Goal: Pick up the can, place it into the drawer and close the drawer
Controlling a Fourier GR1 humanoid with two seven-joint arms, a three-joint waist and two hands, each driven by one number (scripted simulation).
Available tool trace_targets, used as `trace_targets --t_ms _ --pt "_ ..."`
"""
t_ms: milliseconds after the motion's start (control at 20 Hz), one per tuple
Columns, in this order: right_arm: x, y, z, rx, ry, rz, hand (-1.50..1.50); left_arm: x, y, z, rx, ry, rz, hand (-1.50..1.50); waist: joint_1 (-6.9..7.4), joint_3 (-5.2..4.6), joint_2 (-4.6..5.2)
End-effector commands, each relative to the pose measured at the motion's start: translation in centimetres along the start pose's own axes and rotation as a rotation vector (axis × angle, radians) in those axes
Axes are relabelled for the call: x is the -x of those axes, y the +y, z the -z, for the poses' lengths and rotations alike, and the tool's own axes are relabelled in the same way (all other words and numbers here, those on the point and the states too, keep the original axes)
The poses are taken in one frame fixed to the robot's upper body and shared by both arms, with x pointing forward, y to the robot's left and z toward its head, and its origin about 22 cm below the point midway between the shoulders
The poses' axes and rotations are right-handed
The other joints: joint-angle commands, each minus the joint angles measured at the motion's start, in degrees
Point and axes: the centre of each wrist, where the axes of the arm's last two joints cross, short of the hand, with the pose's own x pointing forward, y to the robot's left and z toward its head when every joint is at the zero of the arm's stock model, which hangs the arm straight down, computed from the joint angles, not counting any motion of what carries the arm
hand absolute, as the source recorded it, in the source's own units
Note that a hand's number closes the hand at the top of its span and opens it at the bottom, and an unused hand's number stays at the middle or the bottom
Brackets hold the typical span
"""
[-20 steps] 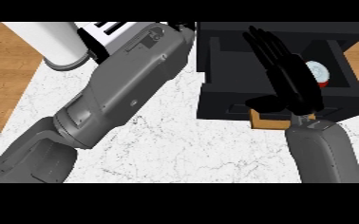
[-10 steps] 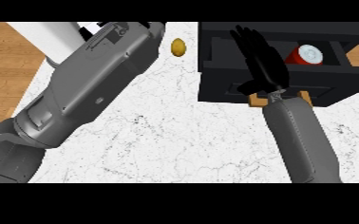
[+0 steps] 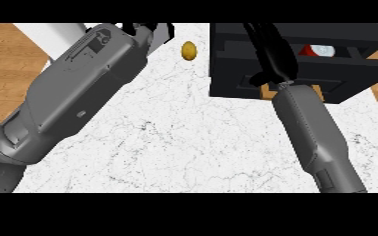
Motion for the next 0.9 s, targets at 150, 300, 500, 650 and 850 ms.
trace_targets --t_ms 150,300,500,650,850 --pt "0.7 2.5 0.0 0.036 0.062 -0.007 -1.5 -0.5 1.0 -0.5 -0.008 0.013 -0.012 -1.5 0.3 0.95 1.28" --pt "0.1 1.1 2.3 0.056 0.069 -0.019 -1.5 -0.8 2.5 -0.7 -0.007 -0.002 0.01 -1.5 1.38 0.94 1.29" --pt "1.4 1.0 2.6 0.088 0.081 -0.036 -1.5 -1.4 1.7 -1.2 0.007 -0.015 0.015 -1.5 1.69 1.0 1.69" --pt "1.5 -0.3 3.9 0.121 0.095 -0.033 -1.5 -1.9 1.1 -1.8 0.009 -0.047 0.009 -1.5 2.16 1.02 1.88" --pt "1.2 -0.8 4.7 0.14 0.102 -0.077 -1.5 -1.8 3.0 -1.5 0.017 -0.031 0.01 -1.5 2.72 0.97 2.18"
